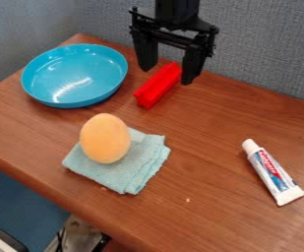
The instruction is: Put the yellow ball on the blue plate
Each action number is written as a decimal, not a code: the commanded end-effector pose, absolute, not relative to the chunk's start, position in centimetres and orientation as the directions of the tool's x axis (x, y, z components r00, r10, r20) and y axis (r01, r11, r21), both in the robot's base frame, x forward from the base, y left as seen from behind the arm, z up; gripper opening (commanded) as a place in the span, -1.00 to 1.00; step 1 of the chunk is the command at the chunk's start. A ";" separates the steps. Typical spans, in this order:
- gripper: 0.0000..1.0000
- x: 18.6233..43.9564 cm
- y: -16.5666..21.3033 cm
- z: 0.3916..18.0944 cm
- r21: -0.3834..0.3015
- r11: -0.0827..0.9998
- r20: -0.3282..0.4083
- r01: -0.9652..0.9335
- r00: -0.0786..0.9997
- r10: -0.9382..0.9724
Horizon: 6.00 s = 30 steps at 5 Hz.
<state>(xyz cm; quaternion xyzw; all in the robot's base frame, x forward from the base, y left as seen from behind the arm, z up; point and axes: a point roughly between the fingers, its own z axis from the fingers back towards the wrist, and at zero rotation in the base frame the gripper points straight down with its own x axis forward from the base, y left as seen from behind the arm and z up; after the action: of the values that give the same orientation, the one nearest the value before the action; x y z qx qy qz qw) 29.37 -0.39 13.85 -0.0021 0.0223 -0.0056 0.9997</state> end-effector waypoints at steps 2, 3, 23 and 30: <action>1.00 28.8 -0.4 12.5 -0.004 1.000 -0.083 -0.003 0.997 0.003; 1.00 28.4 -0.2 11.9 -0.001 1.000 -0.098 -0.029 0.995 0.028; 1.00 23.2 5.9 3.4 -0.077 0.348 0.281 -0.934 0.314 0.907; 1.00 23.0 6.3 3.4 -0.002 0.353 0.311 -0.936 0.335 0.890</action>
<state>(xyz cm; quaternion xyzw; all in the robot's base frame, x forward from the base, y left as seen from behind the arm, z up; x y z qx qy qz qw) 23.47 5.94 3.62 0.0736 -0.1370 0.5617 0.8126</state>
